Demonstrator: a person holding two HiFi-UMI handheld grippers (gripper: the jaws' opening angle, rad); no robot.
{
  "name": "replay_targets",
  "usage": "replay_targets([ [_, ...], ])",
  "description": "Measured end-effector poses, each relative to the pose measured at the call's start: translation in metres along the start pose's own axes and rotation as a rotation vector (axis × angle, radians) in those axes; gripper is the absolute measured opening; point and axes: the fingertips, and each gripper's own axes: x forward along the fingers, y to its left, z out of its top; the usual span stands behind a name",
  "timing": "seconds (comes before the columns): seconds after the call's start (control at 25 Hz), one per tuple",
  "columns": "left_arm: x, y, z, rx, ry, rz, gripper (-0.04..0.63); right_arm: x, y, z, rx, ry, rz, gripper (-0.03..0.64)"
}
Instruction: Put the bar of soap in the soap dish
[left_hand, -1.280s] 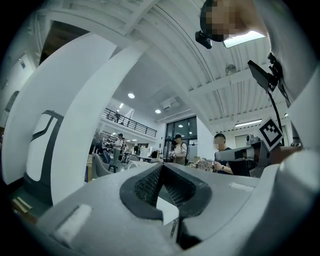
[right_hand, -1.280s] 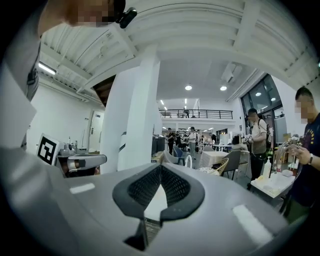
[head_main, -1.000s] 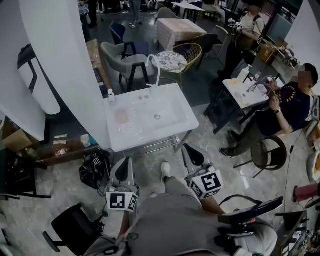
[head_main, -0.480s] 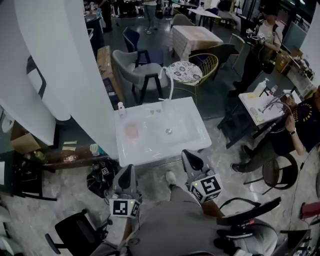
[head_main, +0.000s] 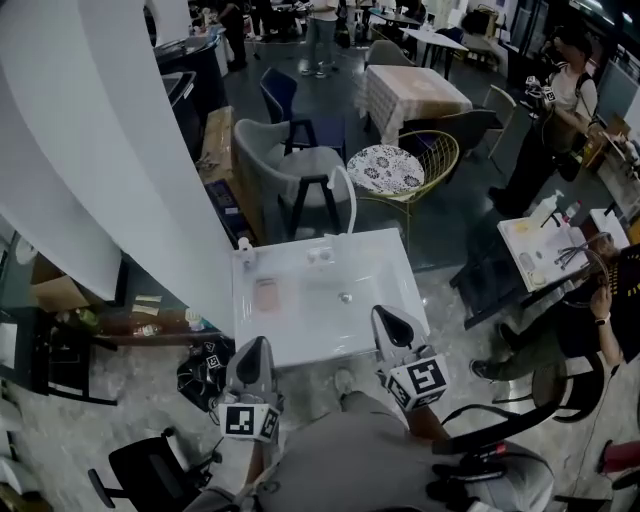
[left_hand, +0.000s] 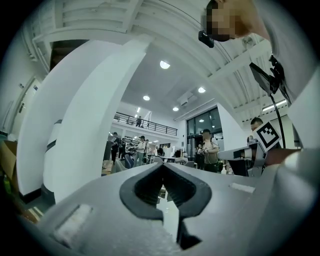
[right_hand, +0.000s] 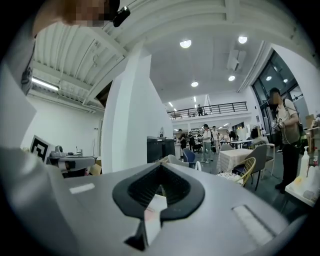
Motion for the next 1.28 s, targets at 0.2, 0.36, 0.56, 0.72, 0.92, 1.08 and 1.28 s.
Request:
replay_targets([
  [0.2,0.047,-0.011,0.000,0.007,0.009,-0.002,0.000,0.025,-0.045,-0.003,0.017,0.001,0.021,0.002],
  [0.36,0.078,-0.012,-0.002,0.006,0.013,-0.006,0.000,0.046,-0.074,-0.002,0.033,0.006,0.040,0.002],
  [0.56,0.107,-0.008,-0.015,0.005,0.074,-0.018,0.000,0.059,-0.100,-0.010,0.047,0.052,0.068,0.002],
  [0.72,0.123,0.006,-0.014,-0.002,0.053,0.034,0.000,0.070,-0.120,-0.016,0.005,0.072,0.078,0.002],
  [0.92,0.146,0.007,-0.014,-0.008,0.046,0.021,0.000,0.090,-0.136,-0.016,0.016,0.068,0.058,0.002],
  [1.08,0.163,0.000,-0.006,-0.011,0.029,-0.029,0.000,0.104,-0.131,-0.010,-0.005,0.072,0.070,0.002],
  [1.28,0.178,0.000,0.001,-0.021,0.008,-0.102,0.000,0.116,-0.116,0.012,-0.026,0.037,0.052,0.002],
])
